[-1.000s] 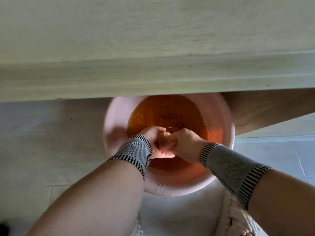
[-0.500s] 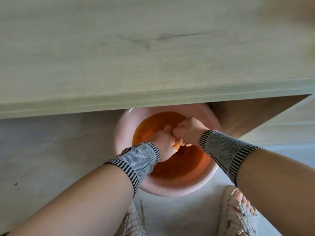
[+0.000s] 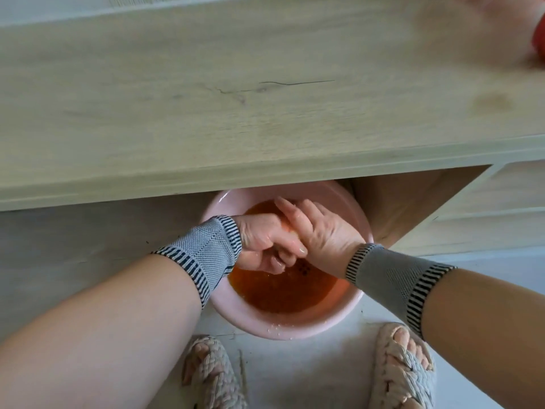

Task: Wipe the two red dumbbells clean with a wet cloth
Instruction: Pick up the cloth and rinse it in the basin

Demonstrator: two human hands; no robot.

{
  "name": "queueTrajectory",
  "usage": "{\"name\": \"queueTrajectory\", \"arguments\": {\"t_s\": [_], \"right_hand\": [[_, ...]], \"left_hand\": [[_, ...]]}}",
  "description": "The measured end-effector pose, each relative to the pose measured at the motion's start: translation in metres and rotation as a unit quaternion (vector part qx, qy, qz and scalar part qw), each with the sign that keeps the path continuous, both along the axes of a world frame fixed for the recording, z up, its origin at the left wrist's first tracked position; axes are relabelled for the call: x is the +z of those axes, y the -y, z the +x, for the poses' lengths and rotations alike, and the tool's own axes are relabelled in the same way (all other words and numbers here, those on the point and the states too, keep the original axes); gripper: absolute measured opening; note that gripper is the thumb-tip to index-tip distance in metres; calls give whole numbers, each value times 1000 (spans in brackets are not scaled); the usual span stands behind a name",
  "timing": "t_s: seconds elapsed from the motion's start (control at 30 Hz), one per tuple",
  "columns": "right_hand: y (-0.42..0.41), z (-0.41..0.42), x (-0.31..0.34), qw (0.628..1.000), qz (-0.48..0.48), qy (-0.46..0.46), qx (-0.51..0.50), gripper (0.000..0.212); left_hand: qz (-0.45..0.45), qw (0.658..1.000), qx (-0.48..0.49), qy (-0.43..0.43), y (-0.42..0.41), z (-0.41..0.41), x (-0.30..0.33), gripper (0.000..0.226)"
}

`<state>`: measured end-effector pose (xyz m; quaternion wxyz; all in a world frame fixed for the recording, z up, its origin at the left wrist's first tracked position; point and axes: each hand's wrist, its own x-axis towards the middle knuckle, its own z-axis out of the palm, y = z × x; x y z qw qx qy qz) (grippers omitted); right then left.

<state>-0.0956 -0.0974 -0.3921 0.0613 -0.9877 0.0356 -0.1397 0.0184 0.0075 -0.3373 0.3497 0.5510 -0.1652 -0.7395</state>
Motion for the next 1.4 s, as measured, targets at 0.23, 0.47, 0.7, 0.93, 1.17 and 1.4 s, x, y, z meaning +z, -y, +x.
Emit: {"name": "queueTrajectory", "arguments": {"t_s": [0.23, 0.47, 0.7, 0.93, 1.17, 1.4], "right_hand": [[3, 9, 39, 991, -46, -124, -15, 32], [-7, 9, 44, 956, 3, -267, -126, 16], [-16, 23, 33, 897, 220, -304, -235, 13], [-20, 34, 42, 852, 335, -361, -179, 19], [-6, 33, 15, 714, 539, -376, -240, 31], [8, 19, 3, 748, 542, -272, -271, 27]], "left_hand": [[62, 937, -159, 305, 20, -11, 8, 32], [50, 709, -270, 649, 24, -27, -10, 14], [-74, 549, -290, 780, 17, -11, -20, 39], [-144, 481, -337, 796, 17, 8, -20, 46], [-154, 534, -304, 774, 12, 11, -40, 33], [-23, 820, -111, 561, -6, 21, -56, 47]]}}
